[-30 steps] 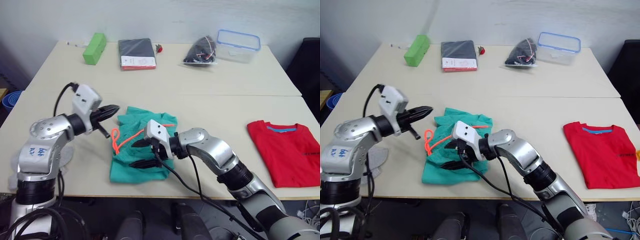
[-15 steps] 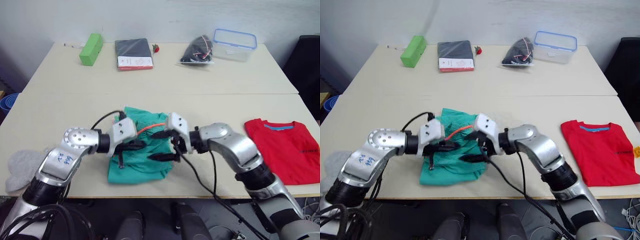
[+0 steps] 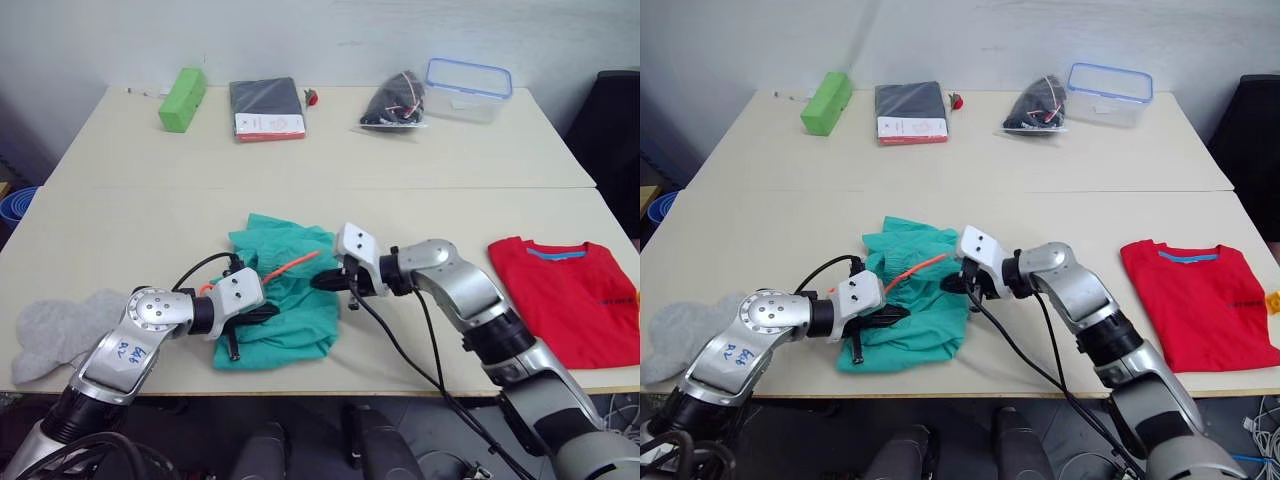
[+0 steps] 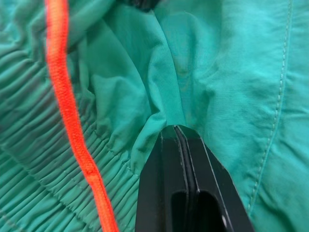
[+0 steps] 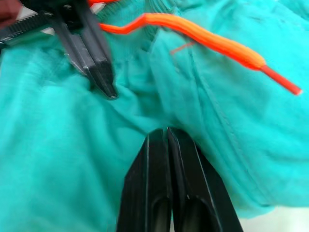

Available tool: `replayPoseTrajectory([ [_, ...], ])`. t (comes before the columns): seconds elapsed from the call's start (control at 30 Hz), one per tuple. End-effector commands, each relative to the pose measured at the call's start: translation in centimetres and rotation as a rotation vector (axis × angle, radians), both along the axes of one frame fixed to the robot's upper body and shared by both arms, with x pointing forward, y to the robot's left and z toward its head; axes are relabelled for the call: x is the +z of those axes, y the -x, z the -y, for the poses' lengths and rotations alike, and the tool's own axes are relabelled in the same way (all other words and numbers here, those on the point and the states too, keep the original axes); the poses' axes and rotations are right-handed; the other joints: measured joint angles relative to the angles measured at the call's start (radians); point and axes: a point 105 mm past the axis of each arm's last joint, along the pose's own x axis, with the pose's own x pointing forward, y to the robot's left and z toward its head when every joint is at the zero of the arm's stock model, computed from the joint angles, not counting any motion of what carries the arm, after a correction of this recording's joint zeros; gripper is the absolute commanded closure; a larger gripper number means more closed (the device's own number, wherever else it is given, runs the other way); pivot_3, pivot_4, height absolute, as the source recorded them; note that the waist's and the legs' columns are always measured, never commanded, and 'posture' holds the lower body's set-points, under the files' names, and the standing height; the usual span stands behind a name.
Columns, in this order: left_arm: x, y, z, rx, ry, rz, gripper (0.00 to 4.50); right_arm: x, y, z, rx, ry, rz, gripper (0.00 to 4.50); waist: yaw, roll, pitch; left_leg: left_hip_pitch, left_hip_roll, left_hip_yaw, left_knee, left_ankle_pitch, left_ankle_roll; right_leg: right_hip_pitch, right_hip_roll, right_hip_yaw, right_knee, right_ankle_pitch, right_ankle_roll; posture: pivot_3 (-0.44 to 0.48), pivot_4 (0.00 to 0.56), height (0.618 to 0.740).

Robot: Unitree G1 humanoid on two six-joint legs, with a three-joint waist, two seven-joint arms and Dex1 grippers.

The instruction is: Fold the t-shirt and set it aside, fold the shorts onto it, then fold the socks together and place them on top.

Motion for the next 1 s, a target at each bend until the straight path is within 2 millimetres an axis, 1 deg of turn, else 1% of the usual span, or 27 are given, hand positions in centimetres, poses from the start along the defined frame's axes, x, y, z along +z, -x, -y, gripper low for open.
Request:
replayPoseTrajectory([
  [0.03, -0.1, 0.4, 0.1, 0.006, 0.005, 0.005, 4.50, 1.9, -0.9, -1.6, 0.011, -0.059, 0.049, 4.49, 0.000, 0.000, 0.000, 0.000, 0.000, 0.000, 0.000, 0.000, 0.000, 0.000, 0.000, 0.000, 0.001, 0.000, 0.000, 0.000, 0.150, 0.740],
  [0.17, -0.3, 0.6, 0.1, 0.012, 0.007, 0.004, 4.50, 2.9, -2.0, -3.2, -0.002, -0.103, 0.047, 4.49, -0.003, 0.000, 0.000, 0.000, 0.000, 0.000, 0.000, 0.000, 0.000, 0.000, 0.000, 0.000, 0.001, 0.000, 0.000, 0.000, 0.150, 0.740],
  [0.3, -0.2, 0.7, 0.3, 0.017, 0.018, 0.010, 4.50, 2.6, -4.8, -4.4, -0.107, -0.089, 0.127, 4.49, -0.004, 0.000, 0.000, 0.000, 0.000, 0.000, 0.000, 0.000, -0.001, 0.000, -0.001, 0.000, 0.001, 0.000, -0.001, 0.000, 0.150, 0.740],
  [0.4, -0.1, 0.7, 0.4, 0.020, 0.021, 0.014, 4.50, 2.5, -6.8, -4.3, -0.220, -0.099, 0.160, 4.49, -0.010, 0.000, 0.000, 0.000, 0.000, 0.000, 0.000, 0.000, -0.001, 0.000, -0.001, 0.000, 0.001, 0.000, -0.001, 0.000, 0.150, 0.740],
  [0.5, 0.0, 0.7, 0.3, 0.023, 0.020, 0.018, 4.50, 1.9, -7.6, -3.9, -0.237, -0.065, 0.189, 4.49, -0.016, 0.000, 0.000, 0.000, 0.000, 0.000, 0.000, 0.000, -0.001, 0.000, -0.001, -0.001, 0.001, 0.000, -0.001, 0.000, 0.150, 0.740],
  [0.57, 0.2, 0.6, 0.2, 0.027, 0.017, 0.025, 4.50, 1.9, -7.4, -3.4, -0.208, -0.054, 0.181, 4.49, -0.019, 0.000, 0.000, 0.000, -0.001, 0.000, 0.000, 0.000, -0.001, 0.000, -0.001, 0.000, 0.001, 0.000, -0.001, 0.000, 0.150, 0.740],
  [0.67, 0.6, 0.4, 0.1, 0.036, 0.022, 0.034, 4.50, 2.2, -6.6, -2.4, -0.135, -0.048, 0.180, 4.49, -0.019, 0.000, 0.000, 0.000, -0.001, -0.001, 0.000, 0.000, -0.001, 0.000, -0.001, -0.001, 0.001, 0.000, -0.001, 0.000, 0.150, 0.740],
  [0.77, 0.8, 0.2, 0.0, 0.039, 0.024, 0.041, 4.50, 3.1, -5.1, -0.4, -0.060, -0.049, 0.182, 4.49, -0.018, 0.000, 0.000, 0.000, -0.001, -0.001, 0.000, 0.000, -0.001, 0.000, -0.001, -0.001, 0.001, 0.000, -0.001, 0.000, 0.150, 0.740],
  [0.8, 0.9, 0.1, 0.0, 0.040, 0.023, 0.043, 4.50, 3.4, -4.6, 0.4, -0.050, -0.048, 0.184, 4.49, -0.018, 0.000, 0.000, -0.001, -0.001, -0.001, 0.000, 0.000, -0.001, 0.000, -0.001, -0.001, 0.001, 0.000, -0.001, 0.000, 0.150, 0.740],
  [0.9, 1.0, -0.2, -0.1, 0.041, 0.023, 0.048, 4.50, 4.0, -3.8, 1.9, -0.052, -0.055, 0.178, 4.49, -0.018, 0.000, 0.000, -0.001, 0.000, -0.001, 0.000, 0.000, -0.001, 0.000, -0.001, -0.001, 0.001, 0.000, -0.001, 0.000, 0.150, 0.740],
  [0.97, 1.0, -0.4, -0.1, 0.039, 0.022, 0.053, 4.50, 4.9, -3.1, 2.4, -0.060, -0.095, 0.145, 4.49, -0.021, 0.000, 0.000, 0.000, 0.000, -0.001, 0.000, 0.000, -0.001, 0.000, 0.000, -0.001, 0.001, 0.000, -0.001, 0.000, 0.150, 0.740],
  [1.0, 1.1, -0.5, 0.0, 0.038, 0.022, 0.055, 4.50, 5.6, -2.8, 2.0, -0.062, -0.139, 0.119, 4.49, -0.022, 0.001, 0.000, 0.000, 0.000, -0.001, 0.000, 0.000, -0.001, 0.000, 0.000, 0.000, 0.002, 0.000, -0.001, 0.000, 0.150, 0.740],
])
